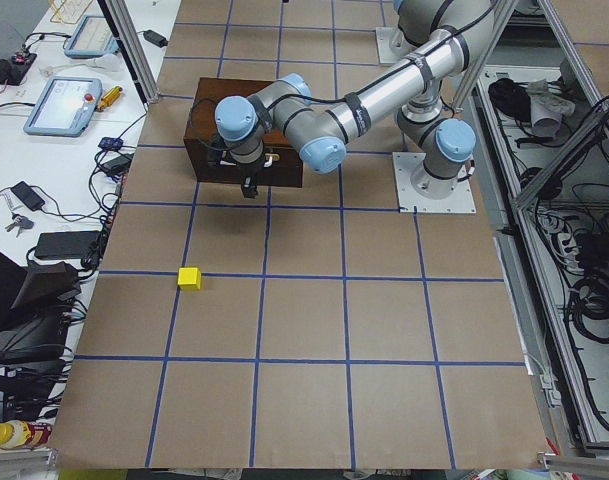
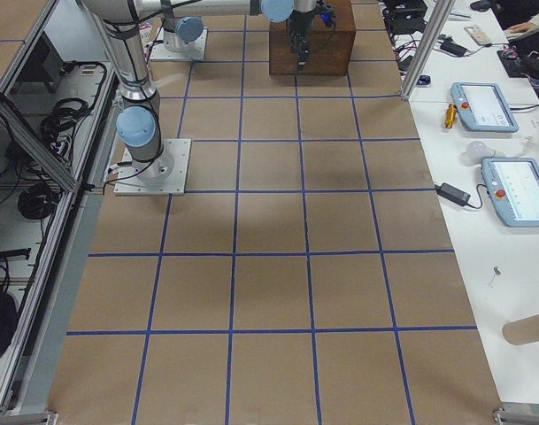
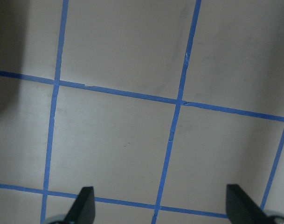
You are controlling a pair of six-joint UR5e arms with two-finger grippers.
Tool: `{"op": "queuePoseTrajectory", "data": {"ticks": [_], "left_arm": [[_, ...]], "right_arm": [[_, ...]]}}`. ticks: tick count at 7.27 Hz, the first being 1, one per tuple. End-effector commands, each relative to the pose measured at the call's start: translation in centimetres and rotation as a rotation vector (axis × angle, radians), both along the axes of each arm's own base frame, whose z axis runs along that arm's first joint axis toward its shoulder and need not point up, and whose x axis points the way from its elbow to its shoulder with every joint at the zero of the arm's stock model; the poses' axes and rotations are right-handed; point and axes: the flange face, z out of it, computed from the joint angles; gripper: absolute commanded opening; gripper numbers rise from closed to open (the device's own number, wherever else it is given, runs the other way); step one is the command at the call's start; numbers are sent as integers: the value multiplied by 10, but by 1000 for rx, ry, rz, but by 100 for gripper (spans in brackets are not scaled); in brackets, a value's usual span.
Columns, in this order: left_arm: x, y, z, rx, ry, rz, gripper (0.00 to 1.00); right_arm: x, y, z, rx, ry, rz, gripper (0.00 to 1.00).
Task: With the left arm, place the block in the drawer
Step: 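Move the left gripper down beside the cabinet to the white drawer handle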
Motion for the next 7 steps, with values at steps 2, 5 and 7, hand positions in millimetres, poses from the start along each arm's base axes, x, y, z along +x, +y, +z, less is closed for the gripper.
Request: {"op": "queuePoseTrajectory", "data": {"ticks": [2, 5, 7], "left_arm": [[-4, -23, -41, -17, 159, 31, 100], [-22, -35, -64, 7, 197, 6, 100], [-28, -39, -78, 29, 209, 0, 100]], "right_arm": [[0, 0, 0, 0, 0, 0, 100], [0, 0, 0, 0, 0, 0, 100], [0, 0, 0, 0, 0, 0, 100]]}}
